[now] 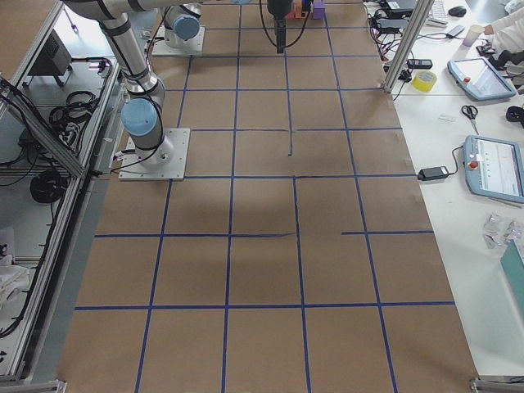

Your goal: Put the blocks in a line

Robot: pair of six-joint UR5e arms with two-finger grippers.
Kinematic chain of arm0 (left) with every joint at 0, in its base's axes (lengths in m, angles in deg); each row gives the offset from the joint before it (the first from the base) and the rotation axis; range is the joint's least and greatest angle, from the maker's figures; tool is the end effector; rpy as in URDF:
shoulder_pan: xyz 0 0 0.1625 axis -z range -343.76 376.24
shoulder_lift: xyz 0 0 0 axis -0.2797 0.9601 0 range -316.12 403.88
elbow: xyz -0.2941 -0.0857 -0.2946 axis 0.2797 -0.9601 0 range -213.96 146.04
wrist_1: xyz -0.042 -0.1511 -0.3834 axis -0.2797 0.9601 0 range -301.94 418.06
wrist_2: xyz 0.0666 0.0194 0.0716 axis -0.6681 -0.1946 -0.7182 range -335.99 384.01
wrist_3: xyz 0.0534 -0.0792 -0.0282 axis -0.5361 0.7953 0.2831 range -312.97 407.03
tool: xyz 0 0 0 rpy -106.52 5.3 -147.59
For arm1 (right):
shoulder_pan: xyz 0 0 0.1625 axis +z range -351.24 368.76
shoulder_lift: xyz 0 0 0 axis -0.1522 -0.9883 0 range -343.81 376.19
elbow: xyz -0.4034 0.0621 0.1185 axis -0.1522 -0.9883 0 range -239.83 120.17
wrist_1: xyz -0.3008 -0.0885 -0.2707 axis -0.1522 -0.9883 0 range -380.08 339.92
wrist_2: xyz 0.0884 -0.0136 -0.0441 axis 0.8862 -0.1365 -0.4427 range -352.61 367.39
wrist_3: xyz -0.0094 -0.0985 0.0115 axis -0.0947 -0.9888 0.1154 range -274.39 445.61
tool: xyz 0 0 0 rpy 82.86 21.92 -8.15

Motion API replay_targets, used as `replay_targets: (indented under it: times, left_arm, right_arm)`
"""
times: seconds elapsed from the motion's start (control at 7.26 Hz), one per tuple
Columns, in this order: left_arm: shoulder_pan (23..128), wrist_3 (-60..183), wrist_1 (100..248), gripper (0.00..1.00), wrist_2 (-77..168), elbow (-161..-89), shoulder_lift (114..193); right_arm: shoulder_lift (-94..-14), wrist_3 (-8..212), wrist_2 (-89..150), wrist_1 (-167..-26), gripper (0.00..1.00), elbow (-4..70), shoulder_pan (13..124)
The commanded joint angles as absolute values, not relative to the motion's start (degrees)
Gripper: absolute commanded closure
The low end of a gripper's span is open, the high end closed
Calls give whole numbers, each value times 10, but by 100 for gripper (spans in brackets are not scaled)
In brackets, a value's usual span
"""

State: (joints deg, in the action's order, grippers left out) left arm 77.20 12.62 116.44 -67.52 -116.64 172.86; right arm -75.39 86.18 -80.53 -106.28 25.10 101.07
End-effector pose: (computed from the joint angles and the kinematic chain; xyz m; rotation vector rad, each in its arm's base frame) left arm 0.2260 -0.6761 0.1874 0.1463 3.1157 0.0227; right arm 0.1562 -0.4765 0.5382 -0.0486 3.1028 -0.0758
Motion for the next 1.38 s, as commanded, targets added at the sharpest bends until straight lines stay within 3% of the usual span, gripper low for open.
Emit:
replay_targets:
  times: [0.0, 0.55, 0.83, 1.24]
  left_arm:
    - [790, 124, 1168, 0, -676, -1161, 1696]
    - [812, 115, 1183, 0, -679, -1160, 1614]
    - [836, 136, 1297, 0, -677, -1161, 1547]
    - [946, 393, 1450, 0, -682, -1158, 1426]
  right_arm:
    - [-753, 861, -803, -1064, 0, 250, 997]
    - [-751, 868, -798, -1067, 0, 253, 955]
    - [-743, 868, -796, -1069, 0, 255, 955]
    - [-741, 862, -801, -1069, 0, 254, 956]
